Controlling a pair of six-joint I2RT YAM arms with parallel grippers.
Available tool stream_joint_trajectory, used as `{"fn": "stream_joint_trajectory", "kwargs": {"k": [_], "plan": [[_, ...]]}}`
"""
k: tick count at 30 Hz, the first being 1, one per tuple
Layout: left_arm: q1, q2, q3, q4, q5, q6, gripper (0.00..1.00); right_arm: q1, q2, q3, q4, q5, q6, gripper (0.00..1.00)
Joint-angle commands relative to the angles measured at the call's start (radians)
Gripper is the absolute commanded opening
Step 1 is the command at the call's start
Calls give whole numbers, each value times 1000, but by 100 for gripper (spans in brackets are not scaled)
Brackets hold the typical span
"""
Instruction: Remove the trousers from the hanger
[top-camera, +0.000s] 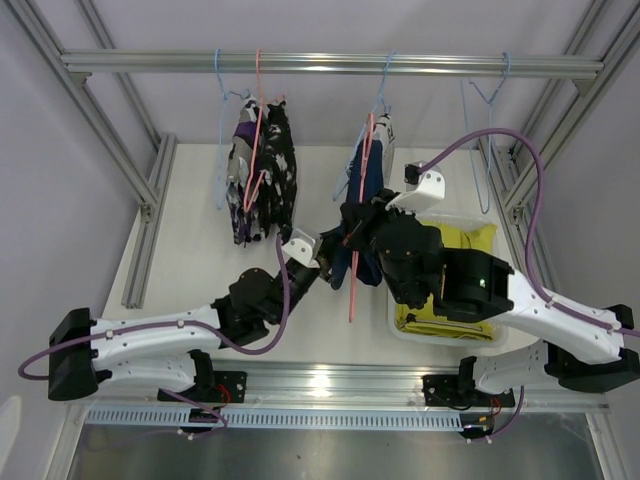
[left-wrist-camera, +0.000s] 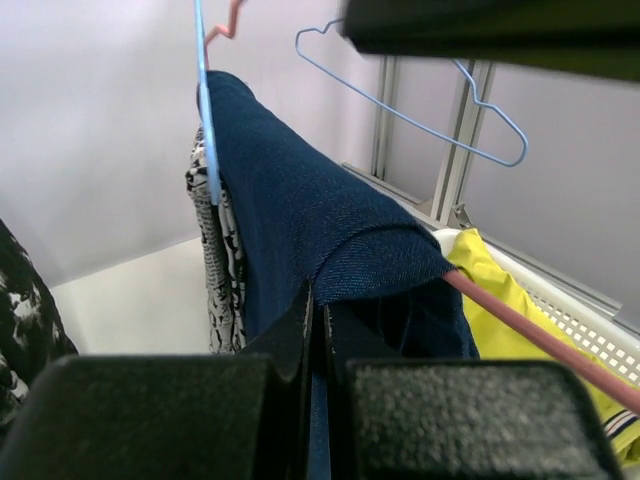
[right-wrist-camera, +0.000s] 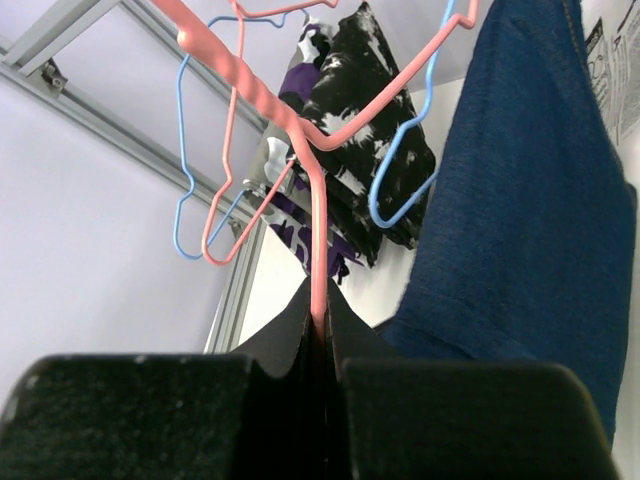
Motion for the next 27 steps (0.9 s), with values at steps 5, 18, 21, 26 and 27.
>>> {"fn": "stream_joint_trajectory", "kwargs": {"k": [5, 18, 21, 26, 27], "plan": [[-1, -152, 38, -2, -3, -42, 1, 12, -74, -109, 89, 104, 62, 0], [1, -312, 101, -98, 39, -54, 1, -48, -71, -289, 158, 85, 119, 0], [-1, -329, 106, -104, 32, -44, 1, -71, -70, -329, 165, 65, 142, 0], [-1, -355, 123, -120, 25, -24, 1, -95, -61, -393, 178, 29, 171, 0], [1, -361, 128, -126, 23, -21, 1, -103, -59, -401, 178, 23, 174, 0]]}}
